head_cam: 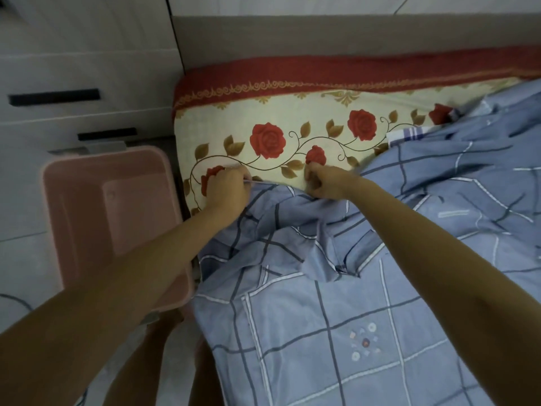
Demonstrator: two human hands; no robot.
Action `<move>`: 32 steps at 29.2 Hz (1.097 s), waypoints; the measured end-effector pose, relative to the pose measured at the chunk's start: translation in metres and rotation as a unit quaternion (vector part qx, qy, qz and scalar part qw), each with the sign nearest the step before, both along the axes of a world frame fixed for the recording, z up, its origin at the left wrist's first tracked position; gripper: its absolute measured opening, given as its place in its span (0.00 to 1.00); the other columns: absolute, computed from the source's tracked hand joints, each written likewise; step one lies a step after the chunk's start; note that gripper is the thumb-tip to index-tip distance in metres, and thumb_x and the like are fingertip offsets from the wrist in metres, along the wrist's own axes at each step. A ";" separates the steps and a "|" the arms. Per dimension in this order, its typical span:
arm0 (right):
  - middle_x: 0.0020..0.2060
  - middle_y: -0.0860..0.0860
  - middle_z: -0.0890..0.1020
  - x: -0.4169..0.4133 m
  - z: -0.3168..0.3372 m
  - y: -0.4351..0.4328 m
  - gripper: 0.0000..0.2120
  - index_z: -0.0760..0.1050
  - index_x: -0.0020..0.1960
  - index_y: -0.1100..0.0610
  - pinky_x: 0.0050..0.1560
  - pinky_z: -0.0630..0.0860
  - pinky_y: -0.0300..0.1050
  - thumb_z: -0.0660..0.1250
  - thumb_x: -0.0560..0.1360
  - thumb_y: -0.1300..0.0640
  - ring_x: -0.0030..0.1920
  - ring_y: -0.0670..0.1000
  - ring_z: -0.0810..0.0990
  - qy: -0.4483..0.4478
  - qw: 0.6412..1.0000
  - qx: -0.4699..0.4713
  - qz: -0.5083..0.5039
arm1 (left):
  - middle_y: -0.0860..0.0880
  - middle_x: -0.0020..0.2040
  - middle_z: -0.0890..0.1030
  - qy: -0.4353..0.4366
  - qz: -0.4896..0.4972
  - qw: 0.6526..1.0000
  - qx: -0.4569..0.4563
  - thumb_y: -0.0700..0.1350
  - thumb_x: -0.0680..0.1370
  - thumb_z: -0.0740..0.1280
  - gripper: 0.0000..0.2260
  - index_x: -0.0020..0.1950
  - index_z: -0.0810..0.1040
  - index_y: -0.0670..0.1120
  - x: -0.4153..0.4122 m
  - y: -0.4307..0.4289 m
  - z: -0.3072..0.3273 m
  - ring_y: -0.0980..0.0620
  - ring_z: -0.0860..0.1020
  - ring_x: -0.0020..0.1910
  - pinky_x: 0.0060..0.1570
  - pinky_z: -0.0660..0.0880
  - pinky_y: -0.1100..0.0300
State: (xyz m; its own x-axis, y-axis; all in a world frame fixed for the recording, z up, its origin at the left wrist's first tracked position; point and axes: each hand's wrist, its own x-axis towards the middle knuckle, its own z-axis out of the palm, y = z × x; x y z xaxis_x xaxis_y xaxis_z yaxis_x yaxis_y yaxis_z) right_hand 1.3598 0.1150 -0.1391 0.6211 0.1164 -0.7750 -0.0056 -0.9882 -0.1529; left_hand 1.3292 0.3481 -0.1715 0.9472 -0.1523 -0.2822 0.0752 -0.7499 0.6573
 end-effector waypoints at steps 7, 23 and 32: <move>0.52 0.47 0.77 0.023 0.032 -0.002 0.10 0.75 0.49 0.43 0.58 0.67 0.49 0.61 0.76 0.39 0.52 0.50 0.73 0.155 0.988 0.006 0.019 | 0.45 0.43 0.76 -0.006 0.111 0.986 -0.123 0.35 0.77 0.60 0.06 0.47 0.76 0.38 0.017 0.021 0.016 0.50 0.72 0.42 0.39 0.66 0.61; 0.73 0.57 0.61 0.102 -0.010 0.053 0.20 0.69 0.68 0.56 0.67 0.66 0.49 0.62 0.77 0.55 0.68 0.59 0.68 -0.310 0.915 0.142 -0.217 | 0.41 0.57 0.79 -0.025 0.165 0.981 -0.103 0.44 0.82 0.57 0.11 0.53 0.75 0.38 0.005 0.055 -0.027 0.46 0.76 0.54 0.51 0.69 0.60; 0.50 0.52 0.79 -0.036 0.030 0.062 0.16 0.77 0.54 0.56 0.55 0.73 0.48 0.65 0.76 0.44 0.52 0.52 0.77 -0.125 0.973 0.195 -0.017 | 0.46 0.44 0.81 0.240 0.225 0.922 -0.205 0.58 0.73 0.68 0.21 0.49 0.77 0.40 -0.038 0.067 -0.002 0.53 0.79 0.42 0.45 0.75 0.59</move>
State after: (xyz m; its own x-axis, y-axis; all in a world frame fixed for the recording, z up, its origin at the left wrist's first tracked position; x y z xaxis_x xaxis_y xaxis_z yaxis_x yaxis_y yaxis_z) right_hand 1.3234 0.1769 -0.1091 0.7933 0.3466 -0.5005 0.0478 -0.8550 -0.5164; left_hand 1.2917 0.4148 -0.1738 0.7219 0.0380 -0.6910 0.6736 -0.2676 0.6890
